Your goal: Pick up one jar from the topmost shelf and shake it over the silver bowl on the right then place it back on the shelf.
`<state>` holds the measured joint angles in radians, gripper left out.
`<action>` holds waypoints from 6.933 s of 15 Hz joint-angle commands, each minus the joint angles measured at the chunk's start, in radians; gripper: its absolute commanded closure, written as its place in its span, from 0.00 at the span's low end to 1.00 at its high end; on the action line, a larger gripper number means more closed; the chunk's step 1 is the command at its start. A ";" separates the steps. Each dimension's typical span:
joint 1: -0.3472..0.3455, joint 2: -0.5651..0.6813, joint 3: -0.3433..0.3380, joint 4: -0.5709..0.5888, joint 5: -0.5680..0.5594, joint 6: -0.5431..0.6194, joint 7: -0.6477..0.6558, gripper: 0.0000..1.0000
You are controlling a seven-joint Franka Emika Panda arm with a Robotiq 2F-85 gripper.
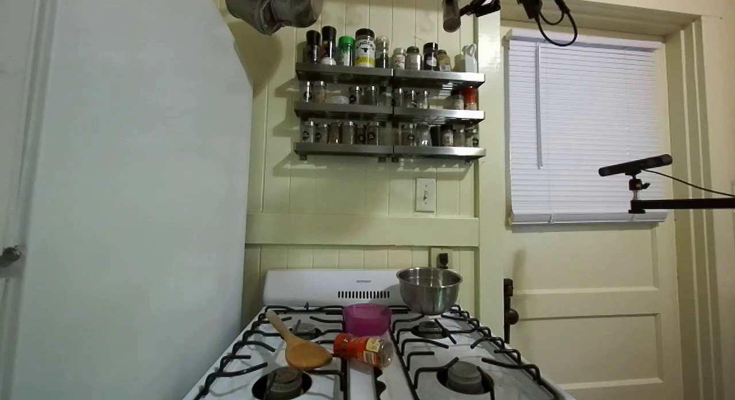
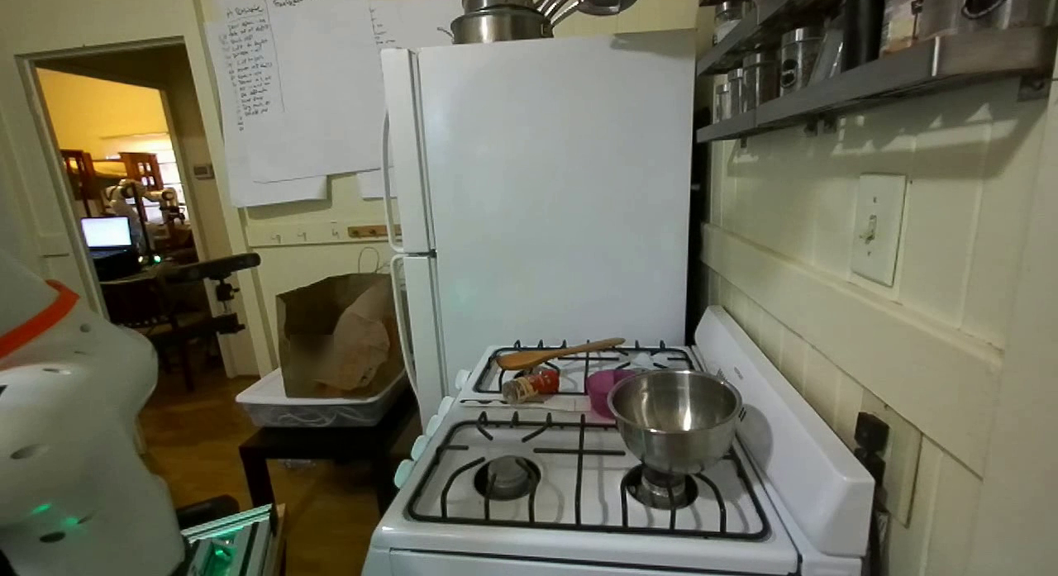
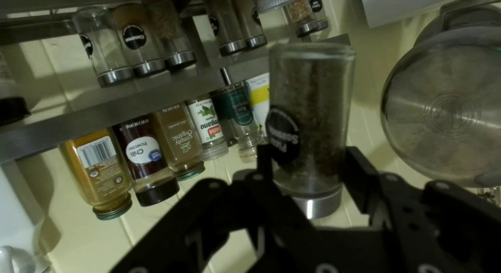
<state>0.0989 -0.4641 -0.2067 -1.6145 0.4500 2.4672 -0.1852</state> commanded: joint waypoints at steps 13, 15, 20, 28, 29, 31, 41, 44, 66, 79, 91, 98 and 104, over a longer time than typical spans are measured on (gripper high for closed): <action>-0.083 -0.238 -0.002 -0.422 0.097 -0.144 0.373 0.77; -0.098 -0.282 -0.018 -0.489 0.112 -0.209 0.406 0.77; -0.169 -0.297 -0.065 -0.584 0.147 -0.327 0.500 0.77; -0.222 -0.189 -0.073 -0.602 0.366 -0.405 0.640 0.77; -0.234 -0.194 -0.059 -0.588 0.338 -0.392 0.577 0.52; -0.248 -0.173 -0.054 -0.591 0.357 -0.398 0.596 0.52; -0.296 0.072 -0.089 -0.583 0.475 -0.482 0.716 0.77; -0.315 0.185 -0.095 -0.571 0.511 -0.533 0.741 0.77; -0.363 0.440 -0.088 -0.439 0.829 -0.731 1.027 0.77; -0.357 0.453 -0.055 -0.425 0.819 -0.666 1.234 0.77; -0.369 0.450 -0.067 -0.405 0.828 -0.733 1.343 0.77; -0.372 0.423 -0.060 -0.410 0.837 -0.767 1.292 0.77; -0.346 0.398 -0.034 -0.394 0.702 -0.748 1.304 0.77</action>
<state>-0.2670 -0.0226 -0.2629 -2.0180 1.2321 1.6857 1.1131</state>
